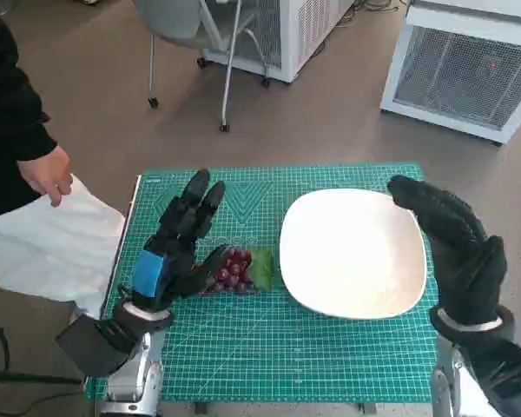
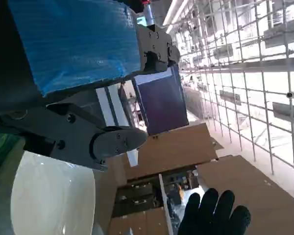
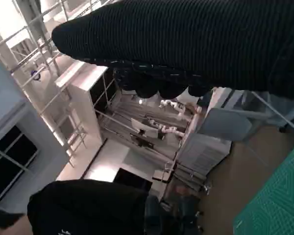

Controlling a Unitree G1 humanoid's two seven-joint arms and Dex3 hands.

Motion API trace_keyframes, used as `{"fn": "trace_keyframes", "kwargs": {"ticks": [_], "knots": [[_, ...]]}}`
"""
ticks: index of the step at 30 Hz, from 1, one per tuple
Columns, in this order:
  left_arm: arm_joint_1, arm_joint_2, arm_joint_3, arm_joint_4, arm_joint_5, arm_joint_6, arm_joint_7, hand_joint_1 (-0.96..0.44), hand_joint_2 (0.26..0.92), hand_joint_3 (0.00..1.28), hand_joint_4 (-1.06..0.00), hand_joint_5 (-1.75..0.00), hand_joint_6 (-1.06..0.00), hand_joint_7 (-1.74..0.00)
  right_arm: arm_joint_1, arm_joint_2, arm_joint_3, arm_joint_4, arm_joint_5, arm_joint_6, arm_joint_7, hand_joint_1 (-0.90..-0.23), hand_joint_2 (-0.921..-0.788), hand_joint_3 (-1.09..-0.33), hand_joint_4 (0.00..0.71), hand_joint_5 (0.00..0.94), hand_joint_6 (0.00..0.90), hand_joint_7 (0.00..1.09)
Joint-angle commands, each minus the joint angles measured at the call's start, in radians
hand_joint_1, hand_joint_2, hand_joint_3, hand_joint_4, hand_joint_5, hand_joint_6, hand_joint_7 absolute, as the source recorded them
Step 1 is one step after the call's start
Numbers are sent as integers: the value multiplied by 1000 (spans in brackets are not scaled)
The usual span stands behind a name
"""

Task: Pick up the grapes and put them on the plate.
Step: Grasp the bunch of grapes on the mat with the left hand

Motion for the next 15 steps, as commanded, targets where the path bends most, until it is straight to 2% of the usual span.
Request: {"fn": "trace_keyframes", "kwargs": {"ticks": [1, 15], "knots": [[5, 3, -3, -15, -9, 5, -5, -232, 921, 454, -215, -1, -232, -67, 18, -2, -6, -5, 12, 19, -2, -567, -921, -663, 376, 2, 24, 657], [4, 1, -4, -20, -15, 14, -10, -236, 921, 451, -216, -1, -233, -68, 21, -6, -10, -8, 23, 24, 7, -566, -921, -664, 380, 4, 24, 655]]}}
